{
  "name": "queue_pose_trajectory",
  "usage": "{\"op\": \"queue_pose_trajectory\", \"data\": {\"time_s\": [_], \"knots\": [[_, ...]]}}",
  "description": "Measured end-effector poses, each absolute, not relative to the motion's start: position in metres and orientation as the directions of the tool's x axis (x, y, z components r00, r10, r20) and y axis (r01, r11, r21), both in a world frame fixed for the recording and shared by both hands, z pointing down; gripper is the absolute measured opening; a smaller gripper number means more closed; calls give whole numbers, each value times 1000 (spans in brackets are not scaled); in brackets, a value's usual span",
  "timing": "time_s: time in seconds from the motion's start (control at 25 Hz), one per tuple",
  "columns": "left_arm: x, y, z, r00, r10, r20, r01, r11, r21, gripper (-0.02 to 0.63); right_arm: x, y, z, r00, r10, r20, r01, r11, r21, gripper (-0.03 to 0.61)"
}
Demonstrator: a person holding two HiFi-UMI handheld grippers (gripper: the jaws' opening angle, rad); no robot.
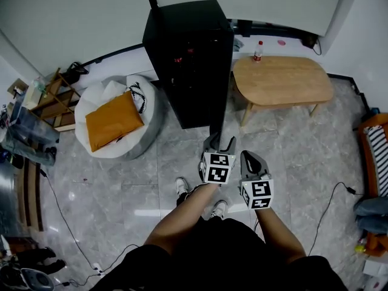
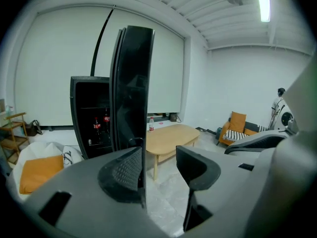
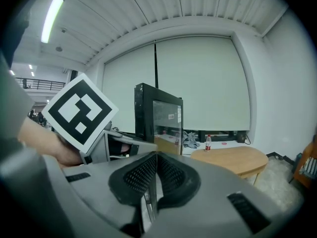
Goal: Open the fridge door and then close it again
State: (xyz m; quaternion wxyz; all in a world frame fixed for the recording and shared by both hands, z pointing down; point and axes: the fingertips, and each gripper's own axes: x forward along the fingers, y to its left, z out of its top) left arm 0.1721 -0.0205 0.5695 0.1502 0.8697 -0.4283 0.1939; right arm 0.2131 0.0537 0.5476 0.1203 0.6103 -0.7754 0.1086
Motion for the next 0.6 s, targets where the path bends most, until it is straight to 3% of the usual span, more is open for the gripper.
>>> {"op": "queue_pose_trajectory", "data": {"time_s": [0.44, 0.6], "knots": [[162, -7, 556, 576, -691, 436, -786, -614, 66, 216, 213, 52, 541, -227, -927, 300, -973, 230, -24, 20], [150, -1, 541, 585, -715, 382, -783, -620, 39, 189, 204, 51, 538, -243, -926, 288, -969, 246, -28, 20]]}}
